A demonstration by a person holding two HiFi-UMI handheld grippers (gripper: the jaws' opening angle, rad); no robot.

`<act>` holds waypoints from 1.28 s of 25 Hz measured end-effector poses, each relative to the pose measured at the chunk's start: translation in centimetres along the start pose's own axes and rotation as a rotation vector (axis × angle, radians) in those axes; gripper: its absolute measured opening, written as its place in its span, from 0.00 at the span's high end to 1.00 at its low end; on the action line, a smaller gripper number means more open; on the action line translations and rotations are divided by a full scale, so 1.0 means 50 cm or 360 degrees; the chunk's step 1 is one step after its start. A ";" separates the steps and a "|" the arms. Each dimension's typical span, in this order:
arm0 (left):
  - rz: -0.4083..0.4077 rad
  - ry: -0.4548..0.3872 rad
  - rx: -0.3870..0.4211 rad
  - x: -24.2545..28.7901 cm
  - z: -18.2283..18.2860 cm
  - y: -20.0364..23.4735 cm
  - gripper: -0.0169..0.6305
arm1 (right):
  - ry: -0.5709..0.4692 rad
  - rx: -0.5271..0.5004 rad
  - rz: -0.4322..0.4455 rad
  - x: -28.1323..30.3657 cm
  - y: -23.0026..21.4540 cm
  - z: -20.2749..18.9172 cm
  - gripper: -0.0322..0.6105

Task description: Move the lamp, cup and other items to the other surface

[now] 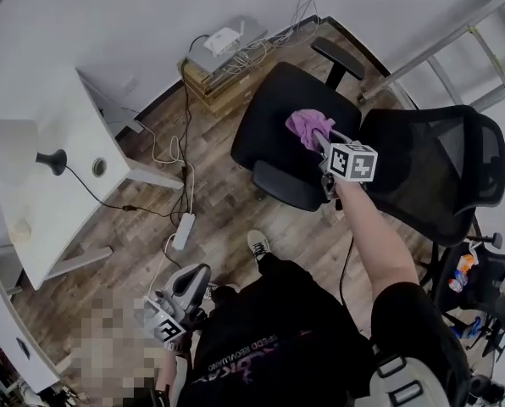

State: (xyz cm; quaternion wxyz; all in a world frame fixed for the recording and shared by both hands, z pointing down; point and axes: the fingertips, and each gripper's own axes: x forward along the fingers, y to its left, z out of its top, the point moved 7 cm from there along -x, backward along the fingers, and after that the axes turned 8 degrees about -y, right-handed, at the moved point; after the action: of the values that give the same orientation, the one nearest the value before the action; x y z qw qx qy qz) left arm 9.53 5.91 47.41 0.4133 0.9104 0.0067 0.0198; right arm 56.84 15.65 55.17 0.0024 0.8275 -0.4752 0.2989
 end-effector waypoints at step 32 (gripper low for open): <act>0.0111 -0.0119 -0.0023 -0.036 -0.024 -0.016 0.98 | -0.0016 -0.0072 0.0248 0.054 0.061 0.040 0.95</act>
State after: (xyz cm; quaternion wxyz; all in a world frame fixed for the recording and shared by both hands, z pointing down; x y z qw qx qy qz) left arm 7.69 7.27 47.53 0.4188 0.9072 -0.0407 0.0004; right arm 56.41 11.28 54.00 -0.0045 0.7892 -0.5448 0.2833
